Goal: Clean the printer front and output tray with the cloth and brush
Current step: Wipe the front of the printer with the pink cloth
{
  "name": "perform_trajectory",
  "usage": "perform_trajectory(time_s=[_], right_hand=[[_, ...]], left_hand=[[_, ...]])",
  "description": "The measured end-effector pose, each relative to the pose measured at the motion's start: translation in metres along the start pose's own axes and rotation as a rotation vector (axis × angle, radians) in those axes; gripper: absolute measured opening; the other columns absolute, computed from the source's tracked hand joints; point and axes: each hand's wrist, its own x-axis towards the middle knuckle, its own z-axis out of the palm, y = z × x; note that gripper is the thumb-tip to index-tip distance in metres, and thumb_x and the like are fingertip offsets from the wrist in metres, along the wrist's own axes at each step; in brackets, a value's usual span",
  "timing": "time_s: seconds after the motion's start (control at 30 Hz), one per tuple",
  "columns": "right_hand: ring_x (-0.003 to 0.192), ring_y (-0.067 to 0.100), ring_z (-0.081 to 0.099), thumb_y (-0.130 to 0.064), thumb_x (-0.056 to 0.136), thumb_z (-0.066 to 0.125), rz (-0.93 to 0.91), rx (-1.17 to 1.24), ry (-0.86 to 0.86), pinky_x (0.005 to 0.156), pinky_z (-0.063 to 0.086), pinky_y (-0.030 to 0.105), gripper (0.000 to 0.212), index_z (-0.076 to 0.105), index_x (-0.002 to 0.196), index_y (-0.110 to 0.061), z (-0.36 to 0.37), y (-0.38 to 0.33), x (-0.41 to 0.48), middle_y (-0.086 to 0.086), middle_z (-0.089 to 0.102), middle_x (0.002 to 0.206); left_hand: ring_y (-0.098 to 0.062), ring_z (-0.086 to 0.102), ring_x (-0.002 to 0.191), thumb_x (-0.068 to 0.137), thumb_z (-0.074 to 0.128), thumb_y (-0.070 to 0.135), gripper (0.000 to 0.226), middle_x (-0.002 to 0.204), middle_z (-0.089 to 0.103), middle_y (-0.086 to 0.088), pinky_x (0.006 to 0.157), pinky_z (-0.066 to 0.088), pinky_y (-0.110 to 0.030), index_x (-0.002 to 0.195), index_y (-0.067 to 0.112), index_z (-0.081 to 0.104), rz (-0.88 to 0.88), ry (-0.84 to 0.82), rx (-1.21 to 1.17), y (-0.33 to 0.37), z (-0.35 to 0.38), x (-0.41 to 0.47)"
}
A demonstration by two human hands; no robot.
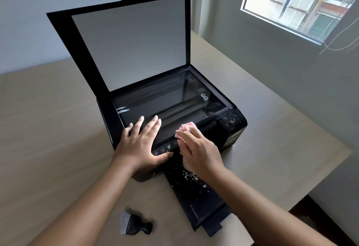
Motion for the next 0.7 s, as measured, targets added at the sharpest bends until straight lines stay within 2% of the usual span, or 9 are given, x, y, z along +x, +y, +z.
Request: perform_trajectory(time_s=[0.13, 0.2, 0.3, 0.37, 0.47, 0.53, 0.6, 0.63, 0.7], right_hand=[[0.102, 0.003, 0.062, -0.043, 0.093, 0.052, -0.054, 0.132, -0.154, 0.081, 0.053, 0.034, 0.028, 0.06, 0.12, -0.038, -0.031, 0.023, 0.01, -0.023, 0.054, 0.126], [0.102, 0.009, 0.063, -0.04, 0.097, 0.049, 0.038, 0.07, -0.071, 0.077, 0.054, 0.034, 0.028, 0.057, 0.123, -0.039, -0.042, 0.038, 0.011, -0.021, 0.051, 0.131], [0.112, 0.017, 0.06, -0.036, 0.101, 0.042, 0.293, -0.021, 0.046, 0.071, 0.045, 0.026, 0.033, 0.052, 0.132, -0.034, -0.039, 0.049, 0.011, -0.014, 0.04, 0.146], [0.108, 0.02, 0.062, -0.033, 0.101, 0.042, 0.297, -0.032, 0.078, 0.069, 0.045, 0.026, 0.033, 0.053, 0.132, -0.03, -0.026, 0.038, 0.01, -0.011, 0.038, 0.148], [0.096, 0.014, 0.066, -0.031, 0.098, 0.048, 0.075, 0.009, -0.001, 0.068, 0.048, 0.024, 0.029, 0.058, 0.125, -0.03, -0.015, 0.024, 0.005, -0.017, 0.046, 0.139], [0.103, 0.003, 0.062, -0.035, 0.096, 0.051, 0.016, 0.127, -0.101, 0.081, 0.049, 0.02, 0.03, 0.06, 0.125, -0.032, -0.021, 0.027, 0.003, -0.022, 0.05, 0.135], [0.11, 0.001, 0.059, -0.046, 0.09, 0.051, 0.047, 0.286, -0.122, 0.092, 0.05, 0.03, 0.039, 0.057, 0.127, -0.033, -0.033, 0.033, 0.006, -0.019, 0.055, 0.13], [0.108, 0.002, 0.06, -0.051, 0.088, 0.05, 0.096, 0.339, -0.08, 0.091, 0.052, 0.034, 0.043, 0.054, 0.127, -0.034, -0.039, 0.037, 0.008, -0.017, 0.058, 0.126], [0.1, 0.002, 0.059, -0.051, 0.088, 0.051, 0.196, 0.318, 0.071, 0.081, 0.054, 0.033, 0.042, 0.051, 0.125, -0.03, -0.048, 0.042, 0.012, -0.016, 0.057, 0.119]], left_hand=[[-0.018, -0.009, 0.149, 0.061, 0.004, 0.095, 0.112, 0.159, -0.015, 0.019, 0.119, 0.004, -0.042, 0.153, 0.033, -0.008, -0.001, 0.002, 0.001, 0.0, 0.0, 0.001], [-0.017, -0.01, 0.149, 0.064, 0.008, 0.093, 0.109, 0.159, -0.016, 0.019, 0.119, 0.003, -0.042, 0.153, 0.033, -0.01, 0.0, -0.001, 0.007, 0.0, 0.001, 0.0], [-0.017, -0.011, 0.149, 0.065, 0.012, 0.092, 0.108, 0.159, -0.015, 0.02, 0.119, 0.002, -0.042, 0.153, 0.034, -0.01, -0.006, 0.003, -0.003, -0.001, 0.0, 0.0], [-0.016, -0.012, 0.149, 0.065, 0.012, 0.092, 0.108, 0.159, -0.016, 0.02, 0.119, 0.002, -0.042, 0.152, 0.034, -0.011, -0.003, -0.001, 0.006, -0.001, 0.0, 0.001], [-0.017, -0.01, 0.149, 0.066, 0.01, 0.092, 0.107, 0.16, -0.015, 0.019, 0.119, 0.003, -0.042, 0.153, 0.033, -0.01, -0.002, 0.003, 0.008, 0.0, 0.001, 0.001], [-0.018, -0.009, 0.149, 0.065, 0.009, 0.093, 0.108, 0.16, -0.014, 0.019, 0.119, 0.004, -0.042, 0.153, 0.033, -0.009, -0.003, 0.005, 0.015, 0.0, 0.002, 0.0], [-0.018, -0.009, 0.149, 0.065, 0.008, 0.093, 0.108, 0.16, -0.014, 0.019, 0.119, 0.004, -0.042, 0.153, 0.033, -0.01, -0.006, 0.009, 0.012, 0.0, 0.002, 0.0], [-0.017, -0.009, 0.149, 0.065, 0.009, 0.093, 0.108, 0.16, -0.014, 0.019, 0.119, 0.004, -0.042, 0.153, 0.034, -0.01, -0.007, 0.011, 0.004, 0.0, 0.002, 0.0], [-0.017, -0.01, 0.149, 0.066, 0.011, 0.092, 0.107, 0.159, -0.014, 0.02, 0.119, 0.003, -0.042, 0.153, 0.034, -0.01, -0.005, 0.014, -0.012, 0.0, 0.001, 0.0]])
